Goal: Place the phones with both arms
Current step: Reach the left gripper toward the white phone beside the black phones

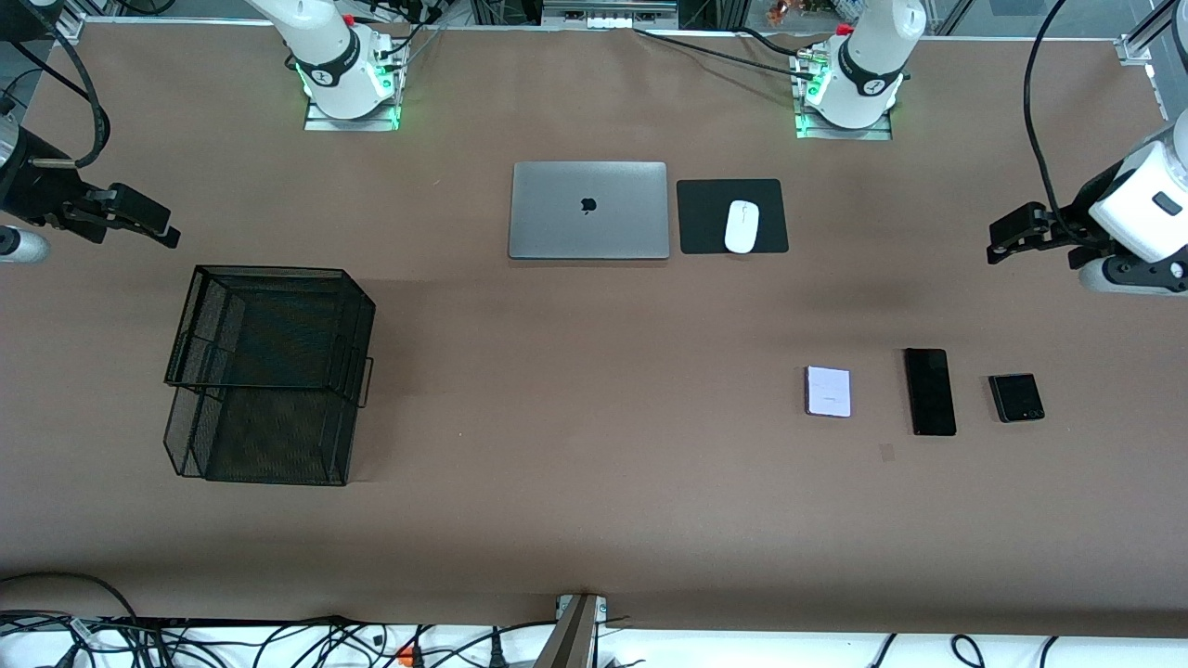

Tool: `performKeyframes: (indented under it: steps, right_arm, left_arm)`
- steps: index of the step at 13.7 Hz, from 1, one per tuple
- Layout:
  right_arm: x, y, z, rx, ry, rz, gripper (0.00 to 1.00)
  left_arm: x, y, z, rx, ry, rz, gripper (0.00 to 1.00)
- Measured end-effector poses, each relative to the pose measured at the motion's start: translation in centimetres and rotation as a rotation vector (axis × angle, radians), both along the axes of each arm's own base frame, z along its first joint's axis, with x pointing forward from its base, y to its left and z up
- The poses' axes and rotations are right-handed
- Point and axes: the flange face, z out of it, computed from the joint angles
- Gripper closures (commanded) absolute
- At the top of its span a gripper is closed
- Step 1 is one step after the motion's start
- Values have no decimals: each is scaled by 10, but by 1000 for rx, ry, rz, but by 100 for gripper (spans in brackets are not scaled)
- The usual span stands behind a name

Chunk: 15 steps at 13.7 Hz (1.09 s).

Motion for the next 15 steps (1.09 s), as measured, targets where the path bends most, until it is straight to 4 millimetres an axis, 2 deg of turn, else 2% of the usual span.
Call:
performKeyframes:
  steps: [4,5,6,8,10,12,15]
  right_arm:
    - [0,0,0,0,0,0,0]
    - [0,0,0,0,1,0,0]
    - [0,0,0,0,2,0,0]
    - [0,0,0,0,4,0,0]
    - [-1,0,-1,0,8,1,0]
    - [-2,0,-2,0,20,1,0]
    - [-2,0,-4,-1,29,3,0]
  left_arm:
    - [9,1,-5,-1,-4,1,0]
    - [16,1,-13,-1,5,2,0]
    - [25,1,-30,-1,29,1,0]
    - [53,-4,-86,-3,57,-6,0]
    - [82,-12,-158,-7,64,-14,0]
    - [97,-21,-228,-9,108,-22,0]
    - [110,-33,-307,-11,106,8,0]
